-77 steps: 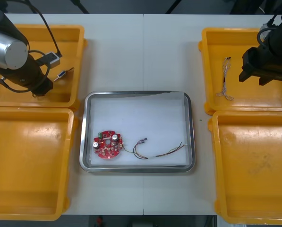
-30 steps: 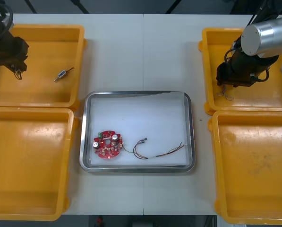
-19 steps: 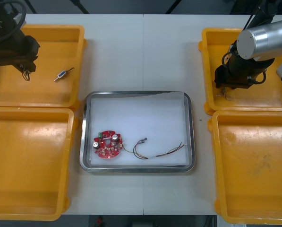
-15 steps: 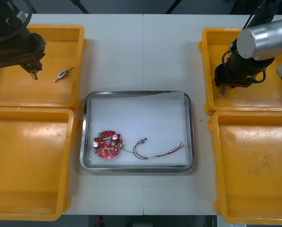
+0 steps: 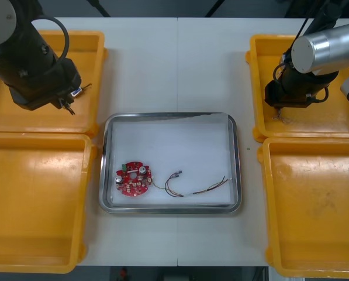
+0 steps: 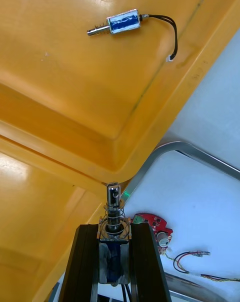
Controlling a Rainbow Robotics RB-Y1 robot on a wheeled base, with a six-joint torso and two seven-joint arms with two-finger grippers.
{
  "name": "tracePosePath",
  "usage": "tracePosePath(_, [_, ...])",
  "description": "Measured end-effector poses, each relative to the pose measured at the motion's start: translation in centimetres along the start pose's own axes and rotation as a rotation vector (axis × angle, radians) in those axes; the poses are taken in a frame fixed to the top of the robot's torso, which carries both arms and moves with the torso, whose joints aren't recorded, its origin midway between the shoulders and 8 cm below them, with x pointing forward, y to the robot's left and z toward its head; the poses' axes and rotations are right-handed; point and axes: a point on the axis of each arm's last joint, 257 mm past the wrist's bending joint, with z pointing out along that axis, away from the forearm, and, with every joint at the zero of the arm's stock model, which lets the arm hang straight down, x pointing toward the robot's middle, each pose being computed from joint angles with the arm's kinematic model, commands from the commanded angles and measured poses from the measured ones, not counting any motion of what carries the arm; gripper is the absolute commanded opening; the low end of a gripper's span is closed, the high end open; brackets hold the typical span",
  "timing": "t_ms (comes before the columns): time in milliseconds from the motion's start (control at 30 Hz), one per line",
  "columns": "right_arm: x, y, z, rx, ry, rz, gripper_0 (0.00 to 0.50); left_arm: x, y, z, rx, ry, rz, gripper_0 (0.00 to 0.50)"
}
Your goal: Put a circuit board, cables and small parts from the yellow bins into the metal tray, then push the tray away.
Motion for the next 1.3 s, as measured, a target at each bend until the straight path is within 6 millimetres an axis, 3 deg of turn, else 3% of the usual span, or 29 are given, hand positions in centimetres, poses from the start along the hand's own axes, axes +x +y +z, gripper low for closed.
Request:
tracePosePath(233, [0.9,-0.7,-1.2,0.046,0.045,-0.051,0.0,0.7,-1.5,2.4,-0.027,-0.056,0.016,0.0])
tracePosePath(633, [0.2,-1.9,-7.2,0.072,0.048,-0.148,0.0,4.3,-5.2,6.2,-0.016,-0.083,-0.042,0.0])
tracePosePath(1067, [1.6,-1.2,-14.1,0.064,0.078,-0.268,0.0,7.1,-8.0,8.8,0.023,-0.099,-0.051,0.0])
tracePosePath(1300, [0.7,0.3,-16.4,0.055,0.003,-0.336,0.0,7.9,-8.5,9.5,0.021,-0.109,-0.027,0.0])
